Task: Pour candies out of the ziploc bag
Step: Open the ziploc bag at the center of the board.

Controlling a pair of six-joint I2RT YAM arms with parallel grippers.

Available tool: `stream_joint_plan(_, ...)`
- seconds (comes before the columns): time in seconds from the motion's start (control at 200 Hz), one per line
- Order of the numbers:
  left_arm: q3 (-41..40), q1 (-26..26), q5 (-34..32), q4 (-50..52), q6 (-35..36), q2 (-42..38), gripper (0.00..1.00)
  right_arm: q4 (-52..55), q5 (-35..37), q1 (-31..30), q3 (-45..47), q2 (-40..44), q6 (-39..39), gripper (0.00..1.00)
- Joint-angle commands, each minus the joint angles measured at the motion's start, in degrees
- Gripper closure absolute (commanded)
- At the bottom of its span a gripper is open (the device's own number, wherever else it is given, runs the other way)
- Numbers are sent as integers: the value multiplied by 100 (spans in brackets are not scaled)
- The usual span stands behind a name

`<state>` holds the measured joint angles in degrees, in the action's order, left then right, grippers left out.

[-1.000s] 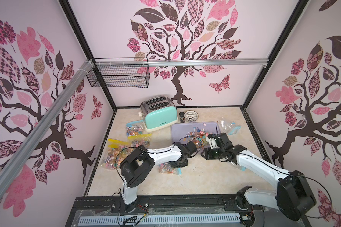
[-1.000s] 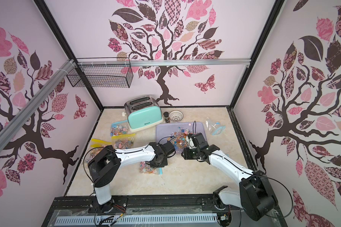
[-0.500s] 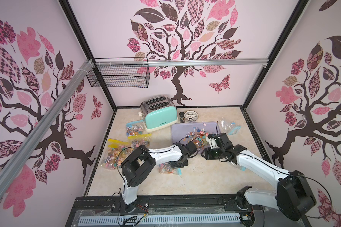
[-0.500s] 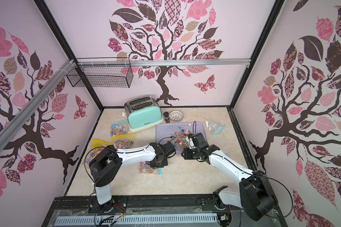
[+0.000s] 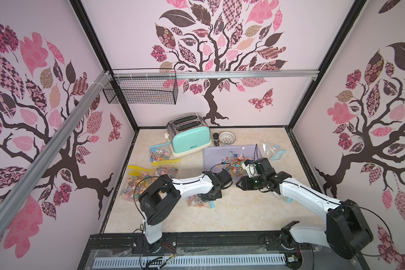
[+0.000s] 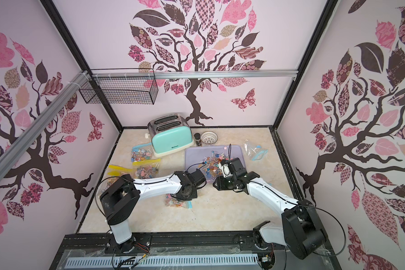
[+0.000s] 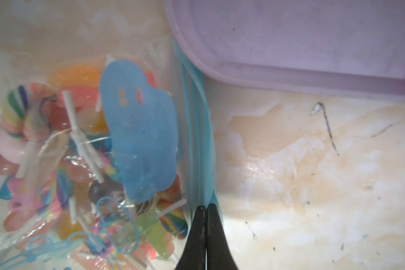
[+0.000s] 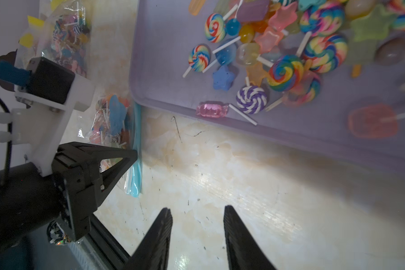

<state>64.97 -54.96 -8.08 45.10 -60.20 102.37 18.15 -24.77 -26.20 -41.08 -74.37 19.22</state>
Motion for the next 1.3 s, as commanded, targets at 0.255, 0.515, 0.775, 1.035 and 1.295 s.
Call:
stream_joint_plan(0.255, -1732, -214, 424, -1416, -1, -1775, 100, -1982, -1564, -1072, 382, -1100, 1077, 59)
stream_joint_plan(0.515, -2249, -216, 442, -1943, 148, -2021, 100, -2955, -1500, -1672, 340, -1801, 1881, 59)
stream_joint_plan(0.775, -2300, -212, 645, -2274, 343, -1841, 100, -2999, -1095, -1835, 149, -2100, 2187, 59)
stream_joint_plan(1.035, -2313, -217, 658, -2304, 411, -1874, 100, -3036, -1018, -1837, -125, -2525, 2305, 62)
stream_joint_plan(1.295, -2321, -199, 488, -2182, 363, -1957, 100, -2875, -932, -1837, -169, -2653, 2249, 69)
